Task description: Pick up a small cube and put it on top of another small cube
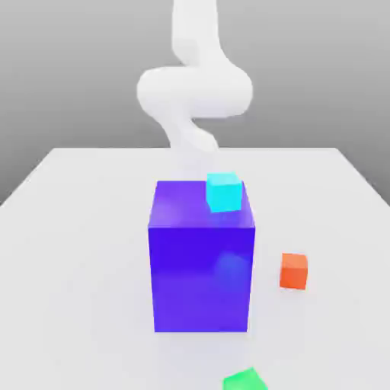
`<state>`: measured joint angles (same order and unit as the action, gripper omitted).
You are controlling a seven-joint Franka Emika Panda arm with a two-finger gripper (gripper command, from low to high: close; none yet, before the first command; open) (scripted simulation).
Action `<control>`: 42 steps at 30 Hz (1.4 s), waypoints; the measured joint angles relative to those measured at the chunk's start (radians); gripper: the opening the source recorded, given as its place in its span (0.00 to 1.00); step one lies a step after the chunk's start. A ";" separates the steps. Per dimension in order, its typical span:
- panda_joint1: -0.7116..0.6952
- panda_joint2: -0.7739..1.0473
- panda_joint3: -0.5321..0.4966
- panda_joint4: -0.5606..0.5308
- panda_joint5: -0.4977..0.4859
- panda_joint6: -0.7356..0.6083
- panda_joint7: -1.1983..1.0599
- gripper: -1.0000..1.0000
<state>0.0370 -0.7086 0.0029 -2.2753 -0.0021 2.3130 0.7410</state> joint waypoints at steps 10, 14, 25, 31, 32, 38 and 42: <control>0.131 0.369 0.028 0.100 -0.001 0.053 -0.243 0.50; 0.173 0.514 0.049 0.139 -0.003 0.073 -0.337 0.50; 0.282 0.914 0.122 0.247 -0.055 0.129 -0.566 0.50; 0.334 1.136 0.164 0.307 -0.116 0.158 -0.669 0.50; 0.345 1.173 0.169 0.317 -0.128 0.162 -0.685 0.50; 0.393 1.393 0.160 0.376 -0.188 0.257 -0.716 0.50; 0.397 1.412 0.156 0.381 -0.191 0.270 -0.715 0.00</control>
<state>0.4339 0.7035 0.1586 -1.8943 -0.1934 2.5830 0.0258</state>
